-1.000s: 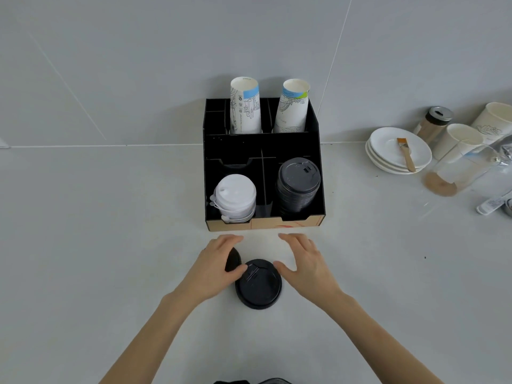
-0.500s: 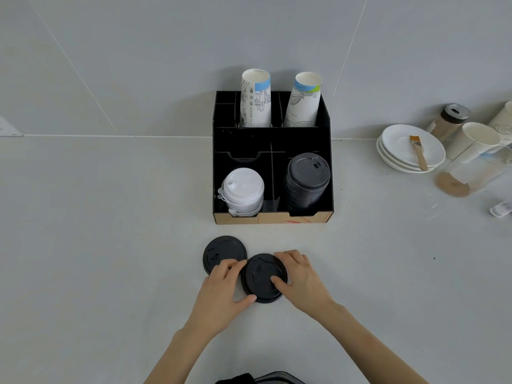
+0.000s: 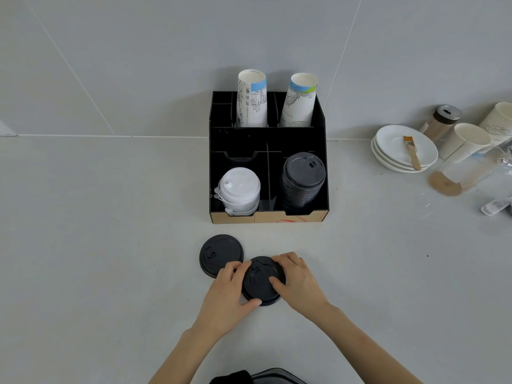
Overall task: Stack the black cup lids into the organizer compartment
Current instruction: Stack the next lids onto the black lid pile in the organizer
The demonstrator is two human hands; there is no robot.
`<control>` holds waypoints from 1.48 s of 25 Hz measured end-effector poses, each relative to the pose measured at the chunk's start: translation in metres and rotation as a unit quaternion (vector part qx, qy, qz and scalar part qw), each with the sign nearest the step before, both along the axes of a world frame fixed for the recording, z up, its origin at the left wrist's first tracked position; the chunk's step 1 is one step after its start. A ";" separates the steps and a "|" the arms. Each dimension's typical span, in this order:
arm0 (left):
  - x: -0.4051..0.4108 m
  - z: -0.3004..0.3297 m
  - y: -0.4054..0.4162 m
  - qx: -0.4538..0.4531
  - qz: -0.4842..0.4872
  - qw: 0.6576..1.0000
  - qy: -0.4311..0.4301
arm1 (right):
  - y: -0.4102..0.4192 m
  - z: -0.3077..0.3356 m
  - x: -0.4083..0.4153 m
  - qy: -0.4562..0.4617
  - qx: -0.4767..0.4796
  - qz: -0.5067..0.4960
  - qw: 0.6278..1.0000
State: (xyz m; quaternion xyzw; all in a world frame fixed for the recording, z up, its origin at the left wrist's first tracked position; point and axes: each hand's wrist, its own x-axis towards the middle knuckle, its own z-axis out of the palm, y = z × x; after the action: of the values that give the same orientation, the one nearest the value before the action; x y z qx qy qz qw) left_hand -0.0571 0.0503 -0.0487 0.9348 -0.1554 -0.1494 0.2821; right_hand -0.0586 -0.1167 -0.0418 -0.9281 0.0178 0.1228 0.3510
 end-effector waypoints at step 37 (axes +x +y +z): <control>0.156 0.103 -0.084 -0.070 -0.060 0.990 -0.111 | -0.076 0.094 0.095 -0.167 0.122 -0.217 0.954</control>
State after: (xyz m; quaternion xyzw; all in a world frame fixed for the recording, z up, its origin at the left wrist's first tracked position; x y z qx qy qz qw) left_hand 0.0984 -0.0336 0.0546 0.9127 -0.2517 -0.0498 0.3180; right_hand 0.0364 -0.1930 0.0521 -0.8593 0.1446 -0.1114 0.4778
